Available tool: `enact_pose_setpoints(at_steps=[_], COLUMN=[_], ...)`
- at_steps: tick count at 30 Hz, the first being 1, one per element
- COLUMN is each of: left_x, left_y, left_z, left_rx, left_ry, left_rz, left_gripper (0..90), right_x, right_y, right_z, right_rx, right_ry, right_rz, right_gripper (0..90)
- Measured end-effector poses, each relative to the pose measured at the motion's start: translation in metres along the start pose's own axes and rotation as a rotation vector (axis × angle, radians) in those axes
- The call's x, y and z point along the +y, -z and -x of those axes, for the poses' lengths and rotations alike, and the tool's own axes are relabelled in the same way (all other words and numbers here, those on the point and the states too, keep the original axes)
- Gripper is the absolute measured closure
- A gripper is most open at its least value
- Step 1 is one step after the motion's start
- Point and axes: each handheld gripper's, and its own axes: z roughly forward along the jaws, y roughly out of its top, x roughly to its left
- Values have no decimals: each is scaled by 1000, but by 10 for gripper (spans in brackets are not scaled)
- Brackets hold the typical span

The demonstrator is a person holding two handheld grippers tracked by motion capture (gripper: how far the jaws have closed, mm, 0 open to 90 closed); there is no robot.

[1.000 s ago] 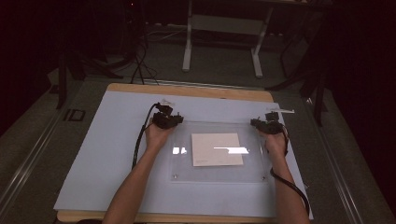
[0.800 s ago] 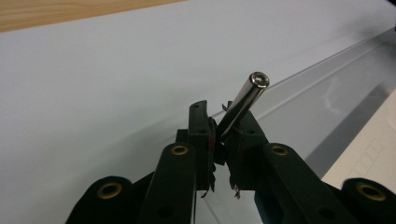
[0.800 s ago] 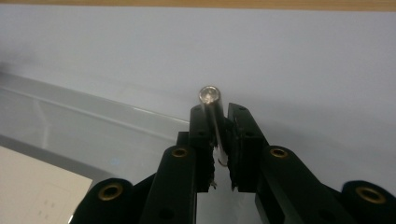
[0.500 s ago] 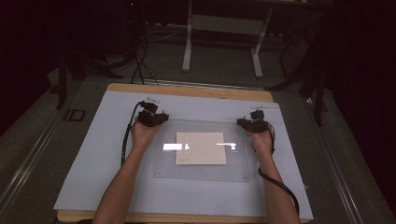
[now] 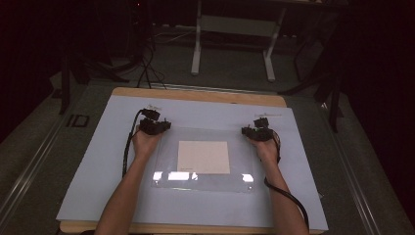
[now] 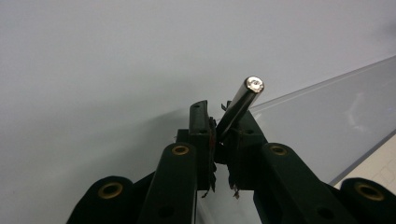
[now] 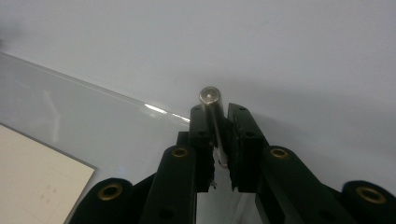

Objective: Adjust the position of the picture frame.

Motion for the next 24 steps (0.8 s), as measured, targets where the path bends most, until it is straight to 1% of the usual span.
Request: enact_pose_setpoints(at_steps=[4, 8, 13, 17, 19, 20, 24], left_x=[-4, -4, -6, -10, -11, -11, -11], left_y=[2, 2, 3, 2, 2, 2, 2], left_z=[0, 2, 1, -1, 0, 1, 0], left_rx=[2, 12, 6, -10, 3, 5, -1], left_ry=[14, 15, 21, 44, 32, 33, 34], left_rz=[15, 13, 22, 41, 50, 53, 53], left_gripper=[817, 817, 815, 805, 807, 808, 806], right_x=[0, 0, 1, 2, 1, 1, 0], right_y=[-1, -2, -4, -5, -5, -5, -5], right_z=[0, 1, 1, 2, 2, 2, 3], right_rx=[10, 18, 20, 28, 23, 24, 30], right_ry=[4, 6, 9, 9, 14, 12, 13], right_rz=[4, 2, 0, 1, 6, 7, 11], right_gripper=[811, 809, 809, 807, 808, 808, 806])
